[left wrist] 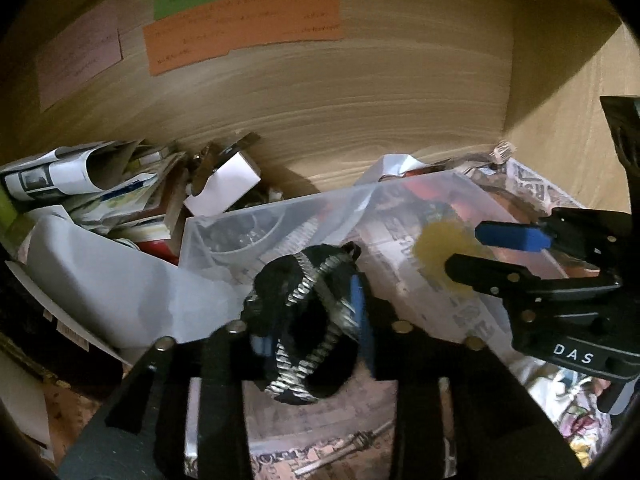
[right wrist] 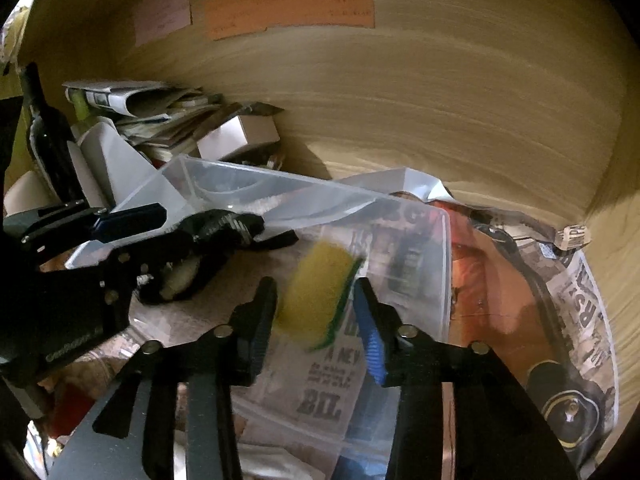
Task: Organize soft objects
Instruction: 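Carry the beanie and sponge over the clear bin and open both tools, then grasp the gold ornament with red felt with the left tool while the right grasps the floral cloth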
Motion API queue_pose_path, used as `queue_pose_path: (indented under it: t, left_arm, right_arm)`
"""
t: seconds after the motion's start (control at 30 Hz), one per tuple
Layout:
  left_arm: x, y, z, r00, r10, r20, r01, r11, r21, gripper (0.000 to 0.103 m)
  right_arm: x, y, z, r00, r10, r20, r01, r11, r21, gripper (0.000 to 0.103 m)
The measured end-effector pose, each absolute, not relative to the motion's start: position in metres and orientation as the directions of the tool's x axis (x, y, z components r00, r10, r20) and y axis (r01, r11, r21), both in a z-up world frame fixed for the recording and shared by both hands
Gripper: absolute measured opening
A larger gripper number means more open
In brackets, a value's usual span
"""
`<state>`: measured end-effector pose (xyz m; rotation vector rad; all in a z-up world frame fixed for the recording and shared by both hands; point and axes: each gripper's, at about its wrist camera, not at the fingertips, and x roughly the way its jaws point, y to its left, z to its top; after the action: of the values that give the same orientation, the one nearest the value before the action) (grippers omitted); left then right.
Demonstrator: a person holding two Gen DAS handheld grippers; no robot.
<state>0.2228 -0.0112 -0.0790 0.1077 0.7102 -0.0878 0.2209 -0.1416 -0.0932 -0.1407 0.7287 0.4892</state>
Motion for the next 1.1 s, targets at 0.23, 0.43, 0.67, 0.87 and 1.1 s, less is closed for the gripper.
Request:
queue_pose_path:
  t: [0.23, 0.43, 0.67, 0.87, 1.1]
  left_arm:
    - [0.19, -0.006, -0.05, 0.799, -0.068, -0.597, 0.12, 0.992, 0.047, 0.061]
    - [0.152, 0.0, -0.026, 0.836, -0.088, -0.542, 0.121, 0.992, 0.026, 0.074]
    - [0.108, 0.009, -0.02, 0.851, -0.104, -0.515, 0.117, 0.993, -0.008, 0.09]
    - [0.084, 0.017, -0.037, 0.823, -0.106, -0.558, 0.103, 0.994, -0.037, 0.091]
    - [0.067, 0.016, -0.074, 0.763, -0.101, -0.639, 0.084, 0.995, -0.056, 0.093]
  right_arm:
    - [0.196, -0.153, -0.065, 0.702, 0.398, -0.591, -0.472, 0.881, 0.032, 0.056]
    - [0.157, -0.163, -0.04, 0.757, 0.419, -0.501, -0.475, 0.88, 0.018, 0.064]
    - [0.109, -0.176, -0.03, 0.792, 0.434, -0.43, -0.476, 0.879, 0.012, 0.073]
    - [0.084, -0.182, -0.046, 0.78, 0.441, -0.445, -0.474, 0.88, 0.041, 0.074]
    - [0.065, -0.184, -0.076, 0.739, 0.444, -0.507, -0.471, 0.878, 0.082, 0.074]
